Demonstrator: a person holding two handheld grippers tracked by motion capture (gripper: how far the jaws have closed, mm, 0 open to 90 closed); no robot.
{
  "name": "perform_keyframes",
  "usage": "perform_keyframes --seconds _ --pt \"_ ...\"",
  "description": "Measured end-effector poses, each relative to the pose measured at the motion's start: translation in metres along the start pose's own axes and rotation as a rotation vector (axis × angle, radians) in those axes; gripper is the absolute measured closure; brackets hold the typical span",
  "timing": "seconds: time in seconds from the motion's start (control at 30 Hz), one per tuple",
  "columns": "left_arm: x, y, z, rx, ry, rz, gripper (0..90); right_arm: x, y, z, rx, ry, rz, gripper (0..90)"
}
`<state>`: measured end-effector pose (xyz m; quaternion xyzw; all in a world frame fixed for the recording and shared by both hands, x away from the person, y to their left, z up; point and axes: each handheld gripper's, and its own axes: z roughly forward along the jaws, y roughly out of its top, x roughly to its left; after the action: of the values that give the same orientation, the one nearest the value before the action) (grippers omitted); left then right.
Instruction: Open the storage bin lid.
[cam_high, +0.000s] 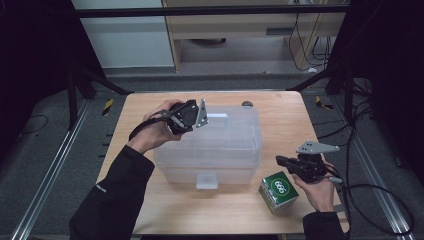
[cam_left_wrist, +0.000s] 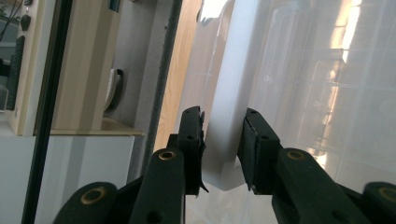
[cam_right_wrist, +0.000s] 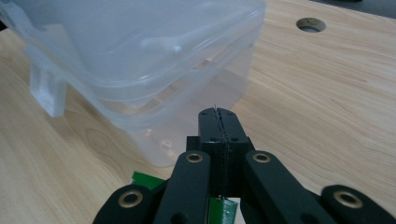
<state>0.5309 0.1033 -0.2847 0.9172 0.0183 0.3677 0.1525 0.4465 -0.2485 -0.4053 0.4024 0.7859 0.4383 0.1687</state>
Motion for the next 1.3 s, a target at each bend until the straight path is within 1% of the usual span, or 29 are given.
perform_keyframes --seconds 0.1,0.27,0.4,0.47,0.6,0.63,0.67,0.7,0.73,0.8,0.83,0.87,0.93,0.97,1.0,1.03,1.1,1.2,1.23,1.27,1.3 --pt "0.002 0.0 0.0 -0.001 0.002 -0.003 70.6 0.001 0.0 0.002 -0.001 0.013 -0.016 90.0" --pt "0.003 0.0 0.001 -0.005 0.009 -0.006 70.6 0.002 0.0 0.004 -0.012 0.017 -0.019 90.0" --pt "0.005 0.001 0.001 0.002 0.023 0.001 70.5 0.002 0.0 0.003 -0.031 0.03 -0.021 90.0" --pt "0.008 0.002 0.001 0.011 0.031 0.002 70.5 0.003 0.0 0.002 -0.029 0.031 -0.024 90.0" --pt "0.009 0.003 0.003 0.004 0.037 -0.013 70.3 0.006 0.002 0.002 -0.034 0.038 -0.039 90.0" --pt "0.011 0.003 0.003 0.008 0.042 -0.013 70.2 0.008 0.003 0.002 -0.036 0.049 -0.047 90.0" --pt "0.011 0.003 0.003 0.005 0.044 -0.018 70.2 0.009 0.003 0.002 -0.043 0.049 -0.053 90.0" --pt "0.013 0.003 0.004 -0.003 0.046 -0.01 70.1 0.009 0.004 0.002 -0.044 0.055 -0.05 90.0" --pt "0.014 0.003 0.004 0.007 0.046 -0.021 70.0 0.009 0.004 0.002 -0.046 0.056 -0.049 90.0" --pt "0.015 0.003 0.004 0.004 0.05 -0.025 69.8 0.009 0.003 0.004 -0.044 0.063 -0.048 90.0" --pt "0.018 0.002 0.006 -0.003 0.052 -0.038 69.7 0.009 0.002 0.004 -0.045 0.066 -0.048 90.0" --pt "0.018 0.002 0.006 -0.003 0.052 -0.038 69.6 0.009 0.002 0.004 -0.045 0.066 -0.048 90.0" --pt "0.02 0.003 0.006 0.007 0.06 -0.033 69.6 0.007 -0.001 0.009 -0.032 0.091 -0.031 90.0" --pt "0.021 0.004 0.007 0.01 0.061 -0.034 69.6 0.007 -0.002 0.011 -0.032 0.095 -0.026 90.0" --pt "0.021 0.004 0.007 0.01 0.061 -0.034 69.6 0.007 -0.002 0.011 -0.032 0.095 -0.026 90.0" --pt "0.022 0.004 0.008 0.003 0.066 -0.045 69.6 0.008 -0.002 0.014 -0.022 0.097 -0.032 90.0" --pt "0.024 0.004 0.009 0.004 0.066 -0.049 69.4 0.009 -0.003 0.017 -0.033 0.11 -0.032 90.0" --pt "0.026 0.004 0.009 0.009 0.067 -0.05 69.2 0.01 -0.003 0.018 -0.039 0.116 -0.027 90.0" --pt "0.027 0.004 0.01 0.002 0.066 -0.061 69.1 0.011 -0.003 0.018 -0.054 0.123 -0.015 90.0" --pt "0.027 0.004 0.01 0.002 0.066 -0.061 69.1 0.011 -0.003 0.018 -0.054 0.123 -0.015 90.0" --pt "0.028 0.004 0.01 0.002 0.066 -0.064 69.1 0.011 -0.002 0.018 -0.077 0.135 -0.015 90.0"
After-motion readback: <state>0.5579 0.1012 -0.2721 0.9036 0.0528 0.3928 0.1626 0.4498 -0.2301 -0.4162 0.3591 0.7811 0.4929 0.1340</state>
